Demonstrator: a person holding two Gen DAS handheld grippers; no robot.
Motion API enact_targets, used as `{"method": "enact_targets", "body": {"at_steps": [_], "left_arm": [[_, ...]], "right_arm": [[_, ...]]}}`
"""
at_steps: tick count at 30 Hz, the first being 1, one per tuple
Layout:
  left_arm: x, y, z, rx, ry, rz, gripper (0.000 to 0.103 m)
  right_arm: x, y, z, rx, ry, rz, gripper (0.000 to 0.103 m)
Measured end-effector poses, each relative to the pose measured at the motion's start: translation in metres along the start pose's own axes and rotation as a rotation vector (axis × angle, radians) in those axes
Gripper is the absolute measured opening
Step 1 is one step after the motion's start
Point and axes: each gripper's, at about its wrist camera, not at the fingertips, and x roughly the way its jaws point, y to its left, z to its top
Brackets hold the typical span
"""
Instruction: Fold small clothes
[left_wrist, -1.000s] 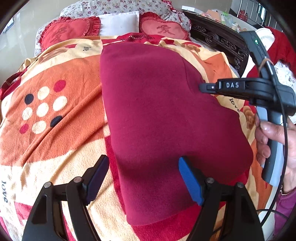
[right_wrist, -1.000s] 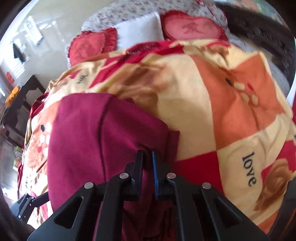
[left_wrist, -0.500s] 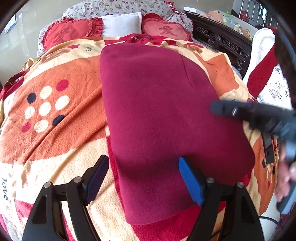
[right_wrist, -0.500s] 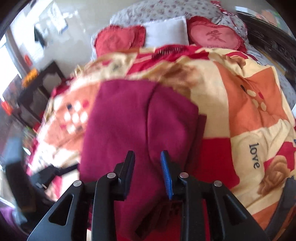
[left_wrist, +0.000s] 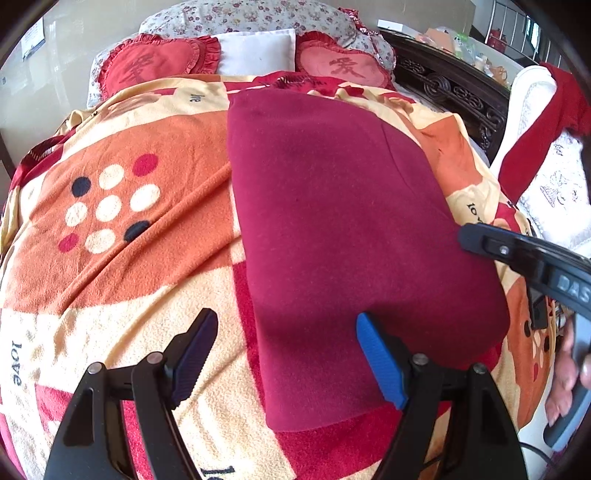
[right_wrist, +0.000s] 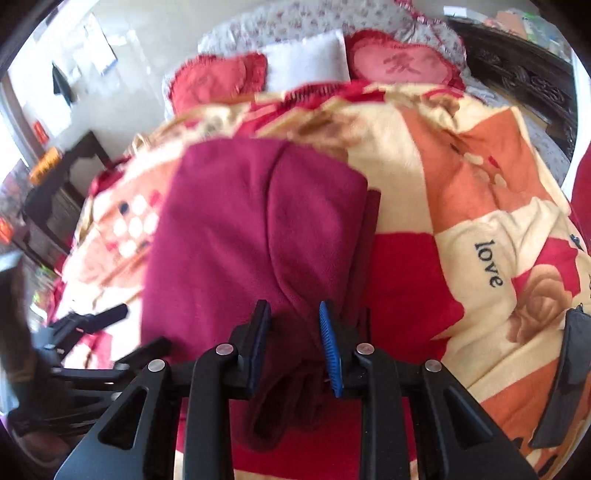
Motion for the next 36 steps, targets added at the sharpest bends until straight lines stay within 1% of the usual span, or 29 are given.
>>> {"method": "enact_targets", "body": {"at_steps": [4, 9, 11, 13, 14, 16, 17, 18, 19, 22, 24, 27, 30, 32, 33, 34, 35, 36], "left_arm": [[0.001, 0.0, 0.0, -0.007, 0.004, -0.002, 0.081], [0.003, -0.002, 0.0, -0.011, 0.013, -0.007, 0.081], [0.003, 0.0, 0.001, -0.018, 0.015, -0.024, 0.081], [0.003, 0.002, 0.003, -0.028, 0.016, -0.048, 0.081], [0.004, 0.005, 0.005, -0.035, 0.017, -0.059, 0.082], [0.006, 0.011, 0.012, -0.064, 0.017, -0.083, 0.083], [0.007, 0.014, 0.014, -0.078, 0.017, -0.094, 0.085], [0.008, 0.017, 0.017, -0.099, 0.016, -0.114, 0.087], [0.01, 0.022, 0.021, -0.126, 0.015, -0.14, 0.088], [0.017, 0.03, 0.028, -0.175, 0.015, -0.18, 0.09], [0.024, 0.032, 0.032, -0.186, 0.022, -0.207, 0.093], [0.038, 0.035, 0.037, -0.206, 0.046, -0.239, 0.094], [0.052, 0.039, 0.038, -0.233, 0.055, -0.277, 0.097], [0.06, 0.04, 0.038, -0.256, 0.066, -0.283, 0.098], [0.062, 0.04, 0.037, -0.264, 0.072, -0.294, 0.096], [0.062, 0.039, 0.037, -0.266, 0.072, -0.305, 0.093], [0.06, 0.037, 0.036, -0.253, 0.071, -0.327, 0.079], [0.055, 0.036, 0.036, -0.237, 0.068, -0.311, 0.075]], "right_arm": [[0.001, 0.007, -0.003, -0.016, 0.006, -0.032, 0.01], [0.024, -0.005, -0.011, 0.018, 0.064, -0.048, 0.014], [0.025, -0.012, -0.013, 0.053, 0.065, -0.017, 0.015], [0.018, -0.019, -0.013, 0.098, 0.03, 0.034, 0.015], [0.013, -0.024, -0.013, 0.12, 0.004, 0.054, 0.018], [0.009, -0.031, -0.01, 0.15, -0.025, 0.06, 0.028], [0.01, -0.036, -0.008, 0.167, -0.027, 0.069, 0.036], [0.013, -0.04, -0.006, 0.178, -0.021, 0.081, 0.04], [0.016, -0.043, -0.005, 0.188, -0.016, 0.095, 0.04], [0.032, -0.058, 0.001, 0.242, -0.002, 0.152, 0.041], [0.044, -0.071, 0.006, 0.294, -0.016, 0.191, 0.045], [0.065, -0.084, 0.011, 0.332, -0.011, 0.245, 0.047], [0.074, -0.084, 0.014, 0.337, -0.026, 0.317, 0.048], [0.08, -0.078, 0.016, 0.325, -0.016, 0.338, 0.048], [0.082, -0.075, 0.016, 0.319, -0.015, 0.329, 0.048], [0.083, -0.072, 0.017, 0.312, -0.018, 0.325, 0.045], [0.081, -0.069, 0.017, 0.304, -0.028, 0.324, 0.031], [0.079, -0.066, 0.018, 0.297, -0.032, 0.326, 0.024]]}}
